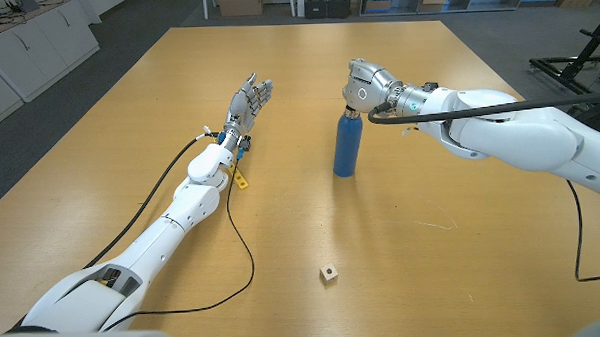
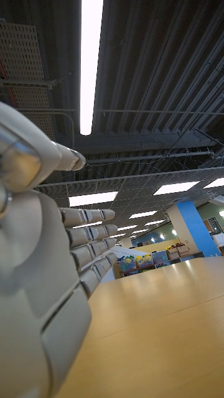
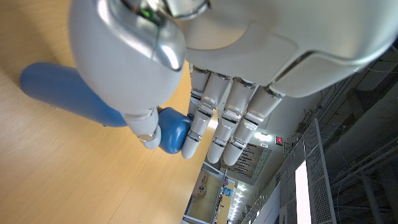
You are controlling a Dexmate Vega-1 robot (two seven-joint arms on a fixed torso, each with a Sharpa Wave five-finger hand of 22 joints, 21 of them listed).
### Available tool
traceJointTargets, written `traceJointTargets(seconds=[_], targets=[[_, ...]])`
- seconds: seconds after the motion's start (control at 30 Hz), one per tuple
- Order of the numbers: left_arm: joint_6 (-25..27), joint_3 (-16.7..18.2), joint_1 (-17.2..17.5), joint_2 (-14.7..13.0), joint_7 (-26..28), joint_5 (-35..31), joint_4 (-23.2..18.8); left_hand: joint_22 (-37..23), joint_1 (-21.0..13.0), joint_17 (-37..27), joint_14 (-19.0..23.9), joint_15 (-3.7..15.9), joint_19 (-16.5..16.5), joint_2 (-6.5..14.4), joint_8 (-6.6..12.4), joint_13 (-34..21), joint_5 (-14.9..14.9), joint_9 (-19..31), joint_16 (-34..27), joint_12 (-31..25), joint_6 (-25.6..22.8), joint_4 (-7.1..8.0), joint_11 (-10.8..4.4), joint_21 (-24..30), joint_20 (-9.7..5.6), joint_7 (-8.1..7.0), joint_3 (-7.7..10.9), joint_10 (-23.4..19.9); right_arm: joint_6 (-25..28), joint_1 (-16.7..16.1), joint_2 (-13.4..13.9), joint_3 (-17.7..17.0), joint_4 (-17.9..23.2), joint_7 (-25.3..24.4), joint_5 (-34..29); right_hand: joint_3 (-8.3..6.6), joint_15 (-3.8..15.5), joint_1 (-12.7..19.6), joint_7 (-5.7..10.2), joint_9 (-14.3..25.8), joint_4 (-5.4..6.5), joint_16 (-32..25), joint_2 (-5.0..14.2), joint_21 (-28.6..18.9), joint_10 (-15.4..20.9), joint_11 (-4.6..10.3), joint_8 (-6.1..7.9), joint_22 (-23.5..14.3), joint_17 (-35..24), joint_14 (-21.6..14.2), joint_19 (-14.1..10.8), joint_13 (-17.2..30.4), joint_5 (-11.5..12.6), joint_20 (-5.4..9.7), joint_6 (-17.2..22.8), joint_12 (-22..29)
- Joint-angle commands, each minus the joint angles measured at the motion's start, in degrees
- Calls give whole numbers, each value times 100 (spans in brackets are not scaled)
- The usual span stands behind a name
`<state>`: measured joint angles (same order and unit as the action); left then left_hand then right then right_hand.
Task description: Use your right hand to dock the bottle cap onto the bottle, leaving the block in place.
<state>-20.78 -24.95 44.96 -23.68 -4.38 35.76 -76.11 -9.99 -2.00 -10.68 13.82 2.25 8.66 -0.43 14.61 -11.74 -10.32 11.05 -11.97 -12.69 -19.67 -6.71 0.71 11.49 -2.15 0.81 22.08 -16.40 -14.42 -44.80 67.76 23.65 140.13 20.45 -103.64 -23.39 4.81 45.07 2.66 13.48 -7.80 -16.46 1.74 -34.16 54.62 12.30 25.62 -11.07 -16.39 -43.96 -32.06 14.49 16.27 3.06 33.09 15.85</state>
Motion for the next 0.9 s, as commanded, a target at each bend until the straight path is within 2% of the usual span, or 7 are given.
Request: traceJointTargets(seconds=[0.03, 0.9], targets=[[-13, -15, -10, 35, -56, 28, 89, -18, 23, -16, 34, 122, 42, 43, -14, -16, 5, 24, 10, 10, -55, 0, 12, -18, -155, -22, 45, -42, -32, 82, -102, 69, -42, 13, 88, 10, 759, 679, 1003, 17, 24, 21, 650, -26, 88, 22, 478, -10, -33, -66, 40, 16, 19, 784, 1446, -6], [1, 33, 2, -25, -55, 45, 59, -19, 27, -17, 33, 121, 37, 46, -33, -16, 6, 25, 20, 18, -53, -4, 9, -23, -149, -16, 46, -55, 56, 17, -163, 103, -53, 55, 168, -2, 766, 706, 1003, 19, 21, 67, 663, -53, 133, 22, 550, -4, -63, -122, 64, 60, 13, 765, 1443, -48]])
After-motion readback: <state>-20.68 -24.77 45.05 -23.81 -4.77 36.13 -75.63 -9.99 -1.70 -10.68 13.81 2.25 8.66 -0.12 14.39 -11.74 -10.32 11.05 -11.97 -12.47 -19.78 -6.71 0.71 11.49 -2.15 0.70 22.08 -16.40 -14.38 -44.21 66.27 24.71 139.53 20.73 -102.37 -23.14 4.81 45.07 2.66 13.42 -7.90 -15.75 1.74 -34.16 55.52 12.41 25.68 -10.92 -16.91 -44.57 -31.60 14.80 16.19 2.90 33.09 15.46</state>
